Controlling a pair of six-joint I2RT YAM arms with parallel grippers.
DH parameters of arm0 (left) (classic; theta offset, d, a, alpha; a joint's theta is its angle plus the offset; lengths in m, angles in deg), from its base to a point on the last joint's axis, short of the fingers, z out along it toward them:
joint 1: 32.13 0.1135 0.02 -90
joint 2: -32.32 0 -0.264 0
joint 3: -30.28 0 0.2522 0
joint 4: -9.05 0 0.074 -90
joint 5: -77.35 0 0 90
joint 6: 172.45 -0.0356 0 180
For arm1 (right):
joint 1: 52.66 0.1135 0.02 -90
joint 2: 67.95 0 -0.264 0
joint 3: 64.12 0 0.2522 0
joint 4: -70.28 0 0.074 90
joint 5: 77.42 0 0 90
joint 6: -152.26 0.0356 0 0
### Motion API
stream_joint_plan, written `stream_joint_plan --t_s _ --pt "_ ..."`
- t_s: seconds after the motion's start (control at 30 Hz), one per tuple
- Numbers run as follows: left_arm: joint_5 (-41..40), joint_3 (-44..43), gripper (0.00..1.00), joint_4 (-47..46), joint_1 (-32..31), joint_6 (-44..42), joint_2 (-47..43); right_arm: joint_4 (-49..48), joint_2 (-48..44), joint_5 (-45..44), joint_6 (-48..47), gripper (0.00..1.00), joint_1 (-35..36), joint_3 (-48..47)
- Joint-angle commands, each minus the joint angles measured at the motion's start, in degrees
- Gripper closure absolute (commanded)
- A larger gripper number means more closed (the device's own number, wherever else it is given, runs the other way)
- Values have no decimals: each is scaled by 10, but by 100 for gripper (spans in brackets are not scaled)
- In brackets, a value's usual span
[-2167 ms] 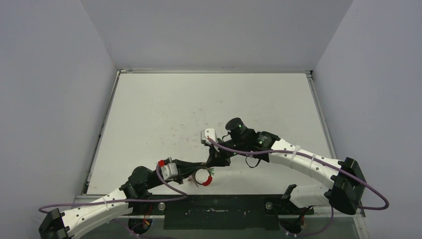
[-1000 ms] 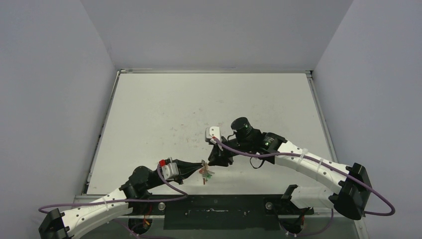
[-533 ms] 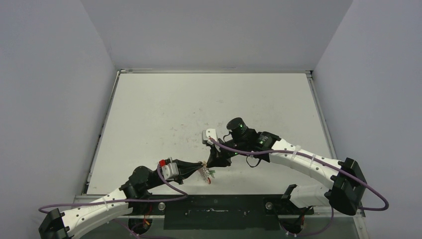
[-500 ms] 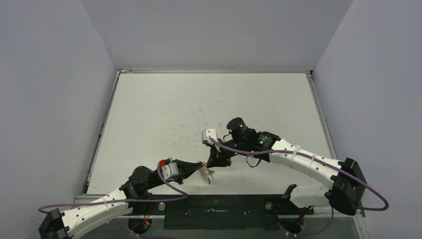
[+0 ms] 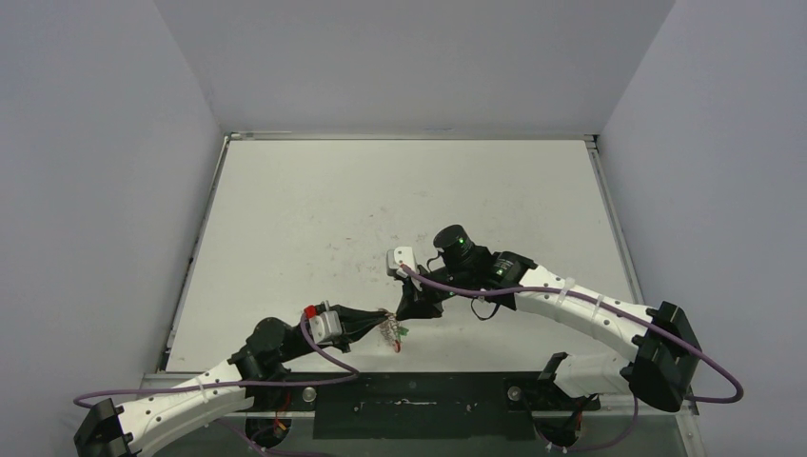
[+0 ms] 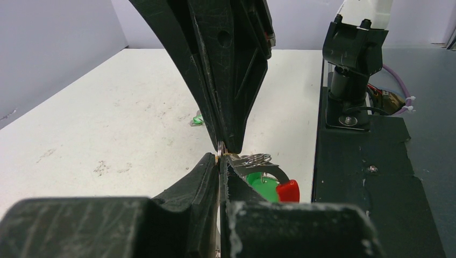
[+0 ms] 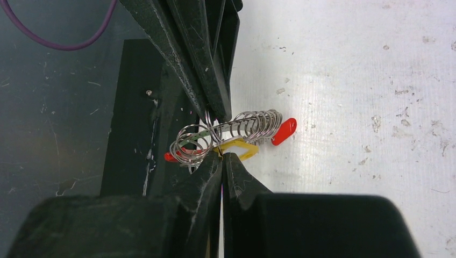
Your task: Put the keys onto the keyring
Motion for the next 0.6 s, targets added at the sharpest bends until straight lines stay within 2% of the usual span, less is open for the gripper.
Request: stream_joint_plan --t_s 0.0,0.27,0.37,0.43,0.57 --pt "-7 -20 100 -45 -2 6 -6 -8 5 -7 -11 100 -3 -2" --pt "-7 -19 100 -46 -3 6 -7 -14 -3 -10 -5 100 -3 -3" --pt "-7 -18 100 -46 -2 6 -8 -31 -23 -11 3 81 -4 3" --pt "-7 -19 100 -45 -2 7 -9 -45 -34 -11 12 73 -4 6" --pt "-7 -19 100 -45 -2 7 -9 -67 -39 -2 27 69 -4 7"
